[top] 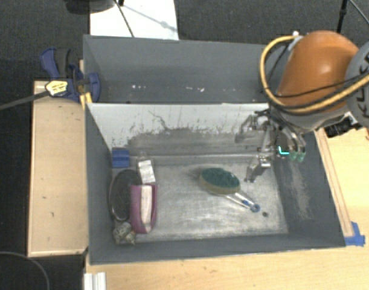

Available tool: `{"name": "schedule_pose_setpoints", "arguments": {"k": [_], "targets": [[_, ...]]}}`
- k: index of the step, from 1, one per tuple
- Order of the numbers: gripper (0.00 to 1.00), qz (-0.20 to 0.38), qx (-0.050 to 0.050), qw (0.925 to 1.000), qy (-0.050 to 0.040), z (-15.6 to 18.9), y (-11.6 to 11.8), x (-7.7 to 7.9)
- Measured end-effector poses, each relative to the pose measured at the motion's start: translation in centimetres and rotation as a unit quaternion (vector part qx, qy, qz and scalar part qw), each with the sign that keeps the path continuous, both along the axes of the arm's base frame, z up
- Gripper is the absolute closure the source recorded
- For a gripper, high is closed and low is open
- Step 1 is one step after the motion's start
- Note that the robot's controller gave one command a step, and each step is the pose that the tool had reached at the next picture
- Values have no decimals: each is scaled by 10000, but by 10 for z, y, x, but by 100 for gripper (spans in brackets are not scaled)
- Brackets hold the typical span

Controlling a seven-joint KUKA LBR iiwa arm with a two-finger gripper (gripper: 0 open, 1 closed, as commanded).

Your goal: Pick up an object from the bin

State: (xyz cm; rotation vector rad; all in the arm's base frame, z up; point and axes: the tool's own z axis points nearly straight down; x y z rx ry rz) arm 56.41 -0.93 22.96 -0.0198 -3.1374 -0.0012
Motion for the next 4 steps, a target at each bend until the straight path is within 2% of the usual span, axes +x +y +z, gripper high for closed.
{"name": "schedule_pose_setpoints", "arguments": {"k": [1, 2, 3, 4], "targets": [[0, -1258, 3, 9920, -40, -158, 21, 9], [0, -1908, -4, 9816, -53, -128, 4, -1], [0, -2820, -2, 9594, -48, -119, 20, 5], [0, -3420, 2, 9397, -33, -157, 17, 9]]}}
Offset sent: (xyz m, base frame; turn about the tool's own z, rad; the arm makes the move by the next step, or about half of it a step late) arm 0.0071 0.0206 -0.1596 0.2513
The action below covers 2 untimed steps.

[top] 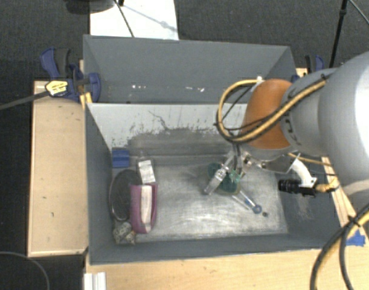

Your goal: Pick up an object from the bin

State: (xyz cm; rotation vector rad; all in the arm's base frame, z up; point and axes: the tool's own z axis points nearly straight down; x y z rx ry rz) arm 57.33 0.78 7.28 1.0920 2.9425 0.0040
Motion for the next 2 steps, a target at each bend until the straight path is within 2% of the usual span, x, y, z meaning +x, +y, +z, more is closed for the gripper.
{"name": "schedule_pose_setpoints", "arguments": {"k": [1, 2], "targets": [[0, 27, -6, 10000, -3, 2, 0, 1], [100, 33, -11, 10000, -33, 3, -1, 3]]}}
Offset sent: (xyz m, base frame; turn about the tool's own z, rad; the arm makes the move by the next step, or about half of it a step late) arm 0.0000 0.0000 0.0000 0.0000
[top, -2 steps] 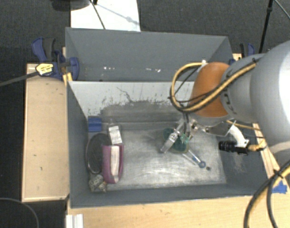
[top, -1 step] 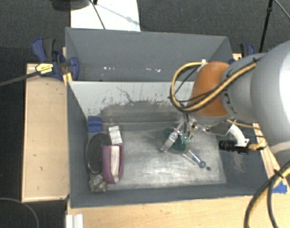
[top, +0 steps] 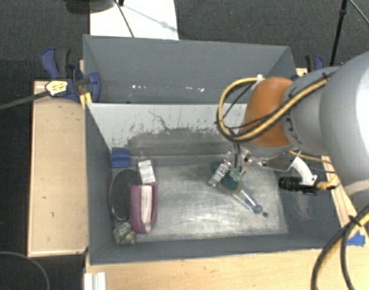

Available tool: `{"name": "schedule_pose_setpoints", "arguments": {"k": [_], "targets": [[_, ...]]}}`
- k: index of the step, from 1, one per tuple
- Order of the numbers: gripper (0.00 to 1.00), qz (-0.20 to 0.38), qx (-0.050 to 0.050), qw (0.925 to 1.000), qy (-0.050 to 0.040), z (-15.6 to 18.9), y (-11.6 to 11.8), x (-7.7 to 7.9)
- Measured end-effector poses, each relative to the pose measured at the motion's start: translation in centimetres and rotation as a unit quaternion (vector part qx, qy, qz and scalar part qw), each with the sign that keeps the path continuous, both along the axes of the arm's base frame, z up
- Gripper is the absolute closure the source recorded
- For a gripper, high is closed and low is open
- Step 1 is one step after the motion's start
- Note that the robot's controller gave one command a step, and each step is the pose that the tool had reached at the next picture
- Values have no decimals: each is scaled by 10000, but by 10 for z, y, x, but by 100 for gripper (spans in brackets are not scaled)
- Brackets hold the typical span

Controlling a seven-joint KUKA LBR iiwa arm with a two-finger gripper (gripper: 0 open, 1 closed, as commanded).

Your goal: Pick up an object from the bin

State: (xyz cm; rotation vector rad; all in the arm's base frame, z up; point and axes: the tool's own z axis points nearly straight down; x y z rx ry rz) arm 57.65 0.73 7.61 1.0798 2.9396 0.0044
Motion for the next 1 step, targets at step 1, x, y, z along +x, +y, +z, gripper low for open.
{"name": "schedule_pose_setpoints", "arguments": {"k": [1], "targets": [[100, 40, 4, 10000, 4, 85, 0, 2]]}}
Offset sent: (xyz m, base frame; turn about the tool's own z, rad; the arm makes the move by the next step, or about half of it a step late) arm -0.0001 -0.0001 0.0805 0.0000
